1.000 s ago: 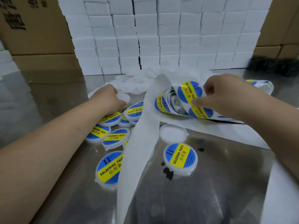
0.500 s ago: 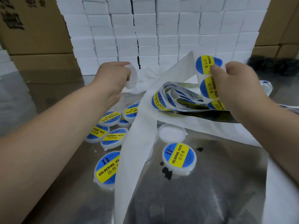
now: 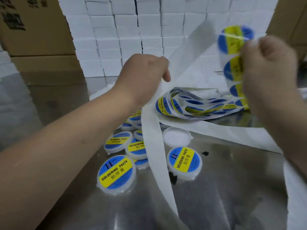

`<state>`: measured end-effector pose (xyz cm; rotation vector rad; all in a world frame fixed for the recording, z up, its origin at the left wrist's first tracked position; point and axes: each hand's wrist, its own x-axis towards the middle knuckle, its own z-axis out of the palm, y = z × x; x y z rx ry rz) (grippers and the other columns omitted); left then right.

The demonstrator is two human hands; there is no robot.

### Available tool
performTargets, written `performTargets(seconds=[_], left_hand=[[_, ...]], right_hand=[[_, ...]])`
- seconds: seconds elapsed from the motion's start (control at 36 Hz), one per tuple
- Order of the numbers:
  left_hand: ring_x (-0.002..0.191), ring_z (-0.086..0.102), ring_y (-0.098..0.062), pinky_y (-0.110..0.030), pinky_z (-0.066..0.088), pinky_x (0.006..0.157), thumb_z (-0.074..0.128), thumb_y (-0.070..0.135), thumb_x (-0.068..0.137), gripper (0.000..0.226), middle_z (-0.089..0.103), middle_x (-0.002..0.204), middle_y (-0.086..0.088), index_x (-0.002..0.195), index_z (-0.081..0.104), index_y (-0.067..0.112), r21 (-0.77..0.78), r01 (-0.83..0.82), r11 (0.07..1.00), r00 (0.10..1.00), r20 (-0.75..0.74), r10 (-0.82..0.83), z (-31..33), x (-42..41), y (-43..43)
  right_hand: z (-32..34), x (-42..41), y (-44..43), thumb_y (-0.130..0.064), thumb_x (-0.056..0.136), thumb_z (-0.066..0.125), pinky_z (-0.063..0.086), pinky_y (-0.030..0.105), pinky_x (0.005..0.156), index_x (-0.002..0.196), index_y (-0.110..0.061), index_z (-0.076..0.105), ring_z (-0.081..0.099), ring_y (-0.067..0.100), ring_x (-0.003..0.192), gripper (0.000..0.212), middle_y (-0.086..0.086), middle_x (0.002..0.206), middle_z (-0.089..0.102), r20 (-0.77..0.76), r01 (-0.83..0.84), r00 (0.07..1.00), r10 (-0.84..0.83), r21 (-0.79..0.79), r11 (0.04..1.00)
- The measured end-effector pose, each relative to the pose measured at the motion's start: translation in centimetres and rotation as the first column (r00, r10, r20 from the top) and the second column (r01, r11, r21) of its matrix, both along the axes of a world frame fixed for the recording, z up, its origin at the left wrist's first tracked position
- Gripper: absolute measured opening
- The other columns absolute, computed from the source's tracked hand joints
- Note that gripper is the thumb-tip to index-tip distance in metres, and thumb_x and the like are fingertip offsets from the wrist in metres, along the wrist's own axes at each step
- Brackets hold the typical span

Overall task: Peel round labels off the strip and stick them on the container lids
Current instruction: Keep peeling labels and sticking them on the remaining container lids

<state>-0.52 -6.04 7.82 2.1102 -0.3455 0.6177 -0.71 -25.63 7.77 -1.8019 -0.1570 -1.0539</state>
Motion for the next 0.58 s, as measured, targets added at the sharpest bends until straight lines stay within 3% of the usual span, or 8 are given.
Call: performTargets(seconds=[0.03, 0.06, 0.14, 0.28, 0.36, 0.47, 0.53, 0.58], left_hand=[[0.04, 0.037, -0.002, -0.013, 0.029, 0.04, 0.052, 0.02, 0.084, 0.026, 0.04, 0.041, 0.012, 0.058, 0.058, 0.019, 0.006, 0.01, 1.0, 1.0, 0.024, -0.01, -0.2, -0.2, -0.2], [0.041, 0.037, -0.003, -0.015, 0.03, 0.043, 0.055, 0.027, 0.079, 0.02, 0.04, 0.04, 0.012, 0.061, 0.06, 0.021, 0.025, 0.01, 1.0, 0.998, 0.058, -0.011, -0.3, -0.7, -0.6], [0.052, 0.044, 0.0, -0.02, 0.037, 0.055, 0.057, 0.038, 0.074, 0.004, 0.046, 0.05, 0.015, 0.077, 0.058, 0.04, 0.14, -0.019, 0.99, 0.99, 0.144, -0.002, -0.6, -1.2, -1.3], [0.07, 0.043, -0.006, -0.023, 0.035, 0.06, 0.055, 0.04, 0.076, 0.034, 0.043, 0.064, 0.01, 0.109, 0.063, 0.036, 0.3, -0.069, 0.951, 0.959, 0.283, -0.02, -0.9, -2.3, -2.0], [0.071, 0.043, -0.007, -0.02, 0.031, 0.058, 0.057, 0.041, 0.081, 0.032, 0.044, 0.069, 0.01, 0.113, 0.061, 0.039, 0.359, -0.099, 0.928, 0.962, 0.273, -0.003, -1.2, -2.0, -2.1], [0.072, 0.045, -0.011, -0.017, 0.033, 0.061, 0.056, 0.044, 0.082, 0.027, 0.047, 0.075, 0.005, 0.108, 0.063, 0.039, 0.405, -0.104, 0.908, 0.963, 0.269, -0.01, -1.4, -2.2, -2.1], [0.074, 0.046, -0.011, -0.017, 0.034, 0.062, 0.058, 0.046, 0.082, 0.027, 0.047, 0.078, 0.005, 0.107, 0.064, 0.039, 0.39, -0.093, 0.916, 0.968, 0.25, -0.009, -1.4, -2.2, -2.1], [0.077, 0.046, -0.008, -0.016, 0.032, 0.061, 0.058, 0.049, 0.081, 0.028, 0.046, 0.08, 0.007, 0.107, 0.064, 0.042, 0.37, -0.078, 0.926, 0.975, 0.222, -0.006, -1.4, -2.1, -2.1]], right_hand=[[-0.3, -0.4, 0.9, -0.037, 0.088, 0.044, 0.042, 0.037, 0.054, 0.065, -0.014, 0.047, 0.043, 0.013, 0.053, 0.033, -0.002, 0.056, 0.051, 0.003, -0.006, 1.0, 0.006, -0.063, 0.998], [-0.8, -0.6, 1.3, -0.033, 0.09, 0.046, 0.043, 0.036, 0.055, 0.067, -0.013, 0.049, 0.043, 0.011, 0.053, 0.031, 0.0, 0.057, 0.052, -0.018, -0.034, 0.999, 0.032, -0.134, 0.99], [-1.7, -1.4, 2.0, -0.03, 0.09, 0.053, 0.048, 0.046, 0.058, 0.078, -0.008, 0.06, 0.049, 0.021, 0.059, 0.026, 0.009, 0.064, 0.055, -0.086, -0.15, 0.987, 0.134, -0.229, 0.962], [-1.8, -1.6, 2.4, -0.03, 0.085, 0.062, 0.044, 0.042, 0.052, 0.072, -0.013, 0.064, 0.044, 0.006, 0.053, 0.022, 0.009, 0.061, 0.052, -0.114, -0.23, 0.971, 0.21, -0.215, 0.949], [-1.9, -1.6, 2.5, -0.029, 0.087, 0.06, 0.043, 0.041, 0.051, 0.066, -0.022, 0.061, 0.043, 0.007, 0.053, 0.022, 0.01, 0.06, 0.052, -0.12, -0.272, 0.96, 0.251, -0.217, 0.937], [-2.1, -1.7, 2.6, -0.026, 0.093, 0.05, 0.05, 0.042, 0.057, 0.07, -0.031, 0.063, 0.053, 0.025, 0.067, 0.027, 0.01, 0.076, 0.058, -0.172, -0.357, 0.932, 0.32, -0.27, 0.894], [-2.3, -1.6, 2.5, -0.017, 0.091, 0.048, 0.05, 0.039, 0.058, 0.077, -0.025, 0.064, 0.051, 0.022, 0.069, 0.023, 0.003, 0.076, 0.057, -0.211, -0.384, 0.919, 0.332, -0.3, 0.873], [-2.5, -1.5, 2.4, -0.007, 0.085, 0.047, 0.047, 0.03, 0.055, 0.078, -0.029, 0.062, 0.049, 0.009, 0.065, 0.028, -0.009, 0.08, 0.056, -0.235, -0.38, 0.92, 0.314, -0.343, 0.859]])
